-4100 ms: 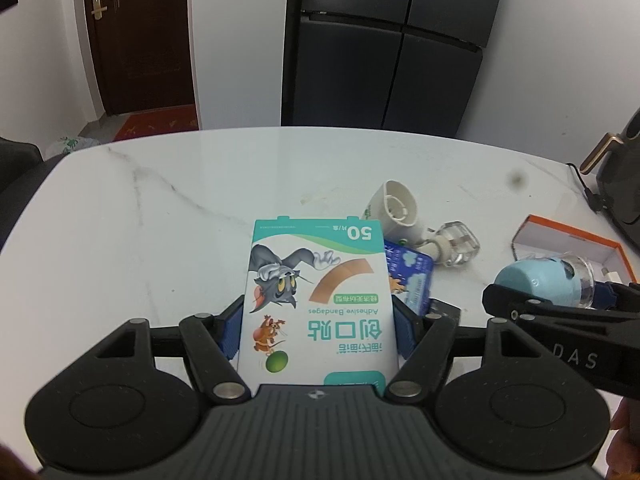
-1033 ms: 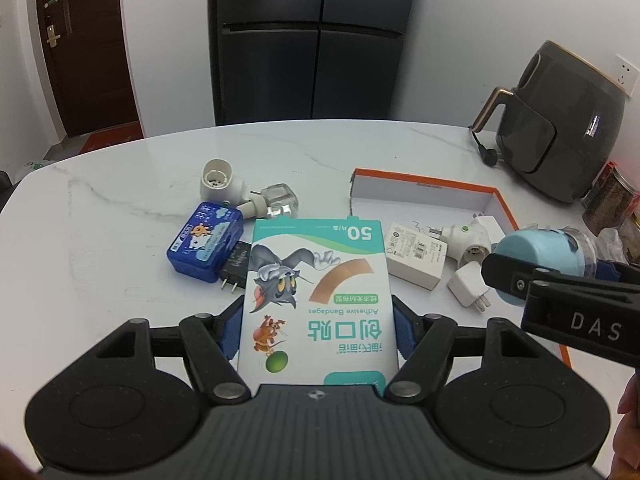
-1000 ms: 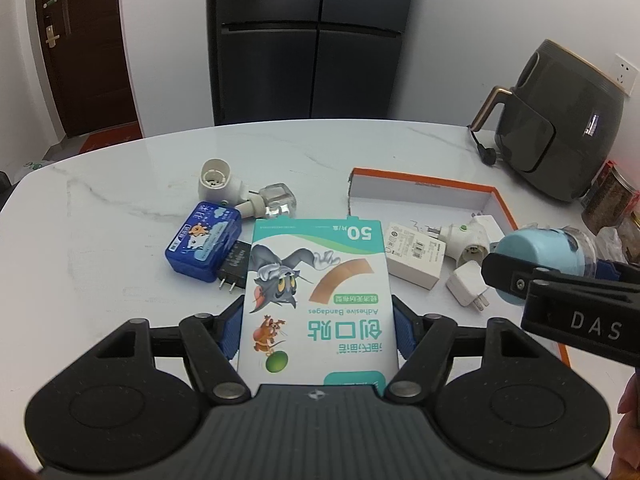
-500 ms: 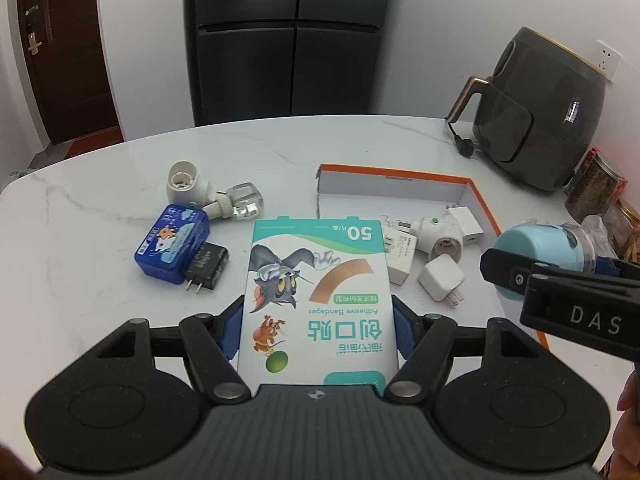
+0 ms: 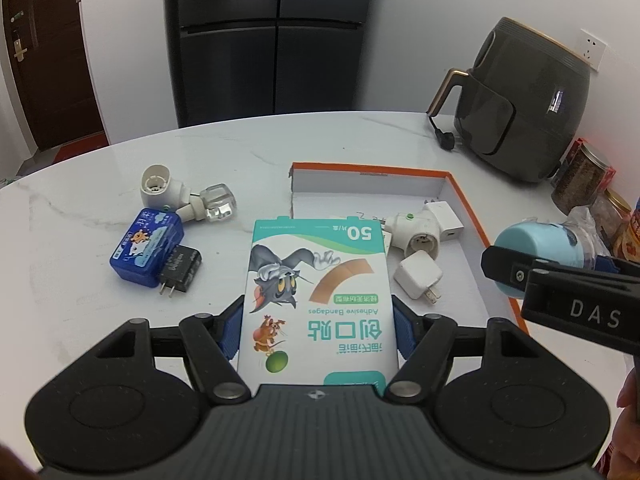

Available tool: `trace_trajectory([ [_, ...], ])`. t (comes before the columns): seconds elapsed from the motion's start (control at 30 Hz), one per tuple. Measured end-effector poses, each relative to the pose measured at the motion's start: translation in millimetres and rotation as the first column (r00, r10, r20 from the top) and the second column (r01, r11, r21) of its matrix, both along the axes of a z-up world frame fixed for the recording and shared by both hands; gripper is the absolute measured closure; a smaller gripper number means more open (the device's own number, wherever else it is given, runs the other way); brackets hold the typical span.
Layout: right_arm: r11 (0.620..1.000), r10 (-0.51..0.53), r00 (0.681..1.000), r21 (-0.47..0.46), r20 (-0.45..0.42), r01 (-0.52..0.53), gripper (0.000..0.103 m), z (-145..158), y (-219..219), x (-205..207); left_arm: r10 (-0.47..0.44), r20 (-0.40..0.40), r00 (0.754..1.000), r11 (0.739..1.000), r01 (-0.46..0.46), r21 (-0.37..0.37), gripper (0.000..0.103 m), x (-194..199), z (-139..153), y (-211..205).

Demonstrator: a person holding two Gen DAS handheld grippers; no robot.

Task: Organize rigid objects
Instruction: 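Carry the bandage box and toothpick jar over the orange-rimmed box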

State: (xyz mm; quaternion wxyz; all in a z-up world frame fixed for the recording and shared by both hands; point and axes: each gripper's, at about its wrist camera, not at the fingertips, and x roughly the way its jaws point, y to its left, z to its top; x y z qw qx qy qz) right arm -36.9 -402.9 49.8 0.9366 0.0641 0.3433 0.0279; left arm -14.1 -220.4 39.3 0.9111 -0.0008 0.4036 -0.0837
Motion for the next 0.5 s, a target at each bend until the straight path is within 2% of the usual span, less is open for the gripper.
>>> trace_trajectory([
  [0.5, 0.999, -0.038, 0.999, 0.004, 0.001, 0.038, 0.012, -0.1, -17.6, -3.2, -0.036, -0.004, 0.999, 0.999, 0.036, -0.002, 0.031, 2.7, -2.7, -13.2],
])
